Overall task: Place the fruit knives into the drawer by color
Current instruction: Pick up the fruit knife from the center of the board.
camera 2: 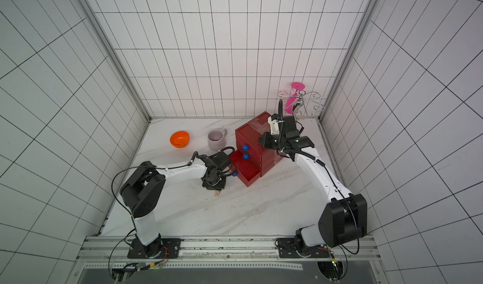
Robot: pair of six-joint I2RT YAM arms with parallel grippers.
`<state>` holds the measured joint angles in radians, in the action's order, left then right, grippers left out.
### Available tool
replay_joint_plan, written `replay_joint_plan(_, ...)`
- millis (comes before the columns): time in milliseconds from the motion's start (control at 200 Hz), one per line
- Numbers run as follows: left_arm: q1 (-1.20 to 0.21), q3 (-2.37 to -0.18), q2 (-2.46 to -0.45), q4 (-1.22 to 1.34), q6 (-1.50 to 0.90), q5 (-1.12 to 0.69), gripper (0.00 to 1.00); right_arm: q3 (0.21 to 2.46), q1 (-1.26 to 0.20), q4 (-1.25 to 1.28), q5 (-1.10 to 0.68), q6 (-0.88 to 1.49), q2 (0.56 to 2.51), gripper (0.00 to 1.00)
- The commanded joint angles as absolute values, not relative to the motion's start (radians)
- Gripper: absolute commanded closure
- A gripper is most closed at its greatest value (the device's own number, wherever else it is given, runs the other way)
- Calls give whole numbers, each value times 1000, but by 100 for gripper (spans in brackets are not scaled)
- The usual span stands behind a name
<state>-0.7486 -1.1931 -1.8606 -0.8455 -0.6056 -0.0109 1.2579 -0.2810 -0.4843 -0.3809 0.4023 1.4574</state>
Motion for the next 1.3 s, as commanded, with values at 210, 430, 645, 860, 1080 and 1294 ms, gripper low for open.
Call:
replay_joint_plan(210,-748,-1164,-1930,-908,-608,110,63,1137,-298,-867,-363,417,1574,81)
replay_joint_plan(430,-750,-1157,-1927,-892,-609,97,70,1138,-298,-867,-362,417,1573,81)
replay_joint_plan(645,-748,-1157,-1879,-892,-607,85,78,1143,-298,-867,-365,420,1569,81)
replay_joint_plan(860,-741,-1174,-1784,-914,-616,64,78,1141,-299,-872,-363,420,1568,81)
replay_joint_plan(1080,-724,-1188,-1676,-900,-636,3,78,1140,-299,-872,-364,420,1564,81)
replay_joint_plan(1294,-699,-1233,-1635,-863,-652,-71,78,1135,-300,-872,-362,420,1563,81)
